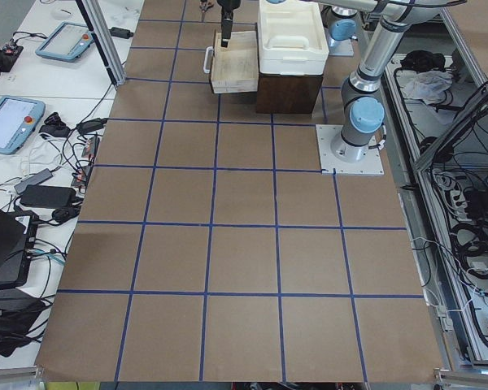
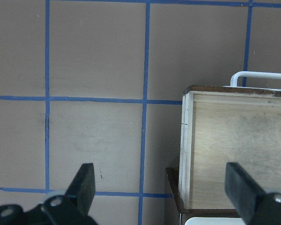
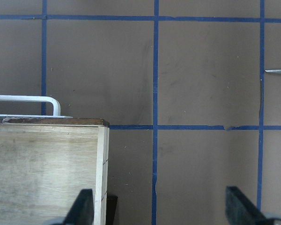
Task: Put scissors in drawer and close it
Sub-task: 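Move the right gripper out toward the grey-and-orange scissors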
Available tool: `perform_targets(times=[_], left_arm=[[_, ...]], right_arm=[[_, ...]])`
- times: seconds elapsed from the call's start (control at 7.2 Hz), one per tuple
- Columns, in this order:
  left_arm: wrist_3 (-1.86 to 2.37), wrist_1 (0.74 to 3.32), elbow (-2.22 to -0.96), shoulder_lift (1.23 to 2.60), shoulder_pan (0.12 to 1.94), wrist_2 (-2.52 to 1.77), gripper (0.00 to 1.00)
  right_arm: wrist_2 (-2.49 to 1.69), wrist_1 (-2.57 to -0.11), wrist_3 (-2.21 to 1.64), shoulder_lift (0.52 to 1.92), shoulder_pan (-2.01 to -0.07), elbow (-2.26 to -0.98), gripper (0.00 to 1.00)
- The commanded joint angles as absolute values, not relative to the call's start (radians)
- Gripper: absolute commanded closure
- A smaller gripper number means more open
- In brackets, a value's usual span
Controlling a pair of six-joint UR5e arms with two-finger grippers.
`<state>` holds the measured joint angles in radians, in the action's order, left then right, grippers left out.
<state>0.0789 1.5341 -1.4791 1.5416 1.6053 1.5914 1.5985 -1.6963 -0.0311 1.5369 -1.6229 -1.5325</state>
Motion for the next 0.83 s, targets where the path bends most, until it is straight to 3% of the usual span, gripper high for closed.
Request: perform_targets(times=[0.0,0.69], left_arm=[[0.078,1.534,-1.479,1.542,1.606,1.588,0.0],[0.078,1.535,-1.48,1.54,1.606,1.589,0.0]], right_arm=[[1.598,-1.697,0.001,1.555,-1.621,-1.54,0.0],[1.601,-1.701,0.527,1.525,-1.444,-1.591,0.0]])
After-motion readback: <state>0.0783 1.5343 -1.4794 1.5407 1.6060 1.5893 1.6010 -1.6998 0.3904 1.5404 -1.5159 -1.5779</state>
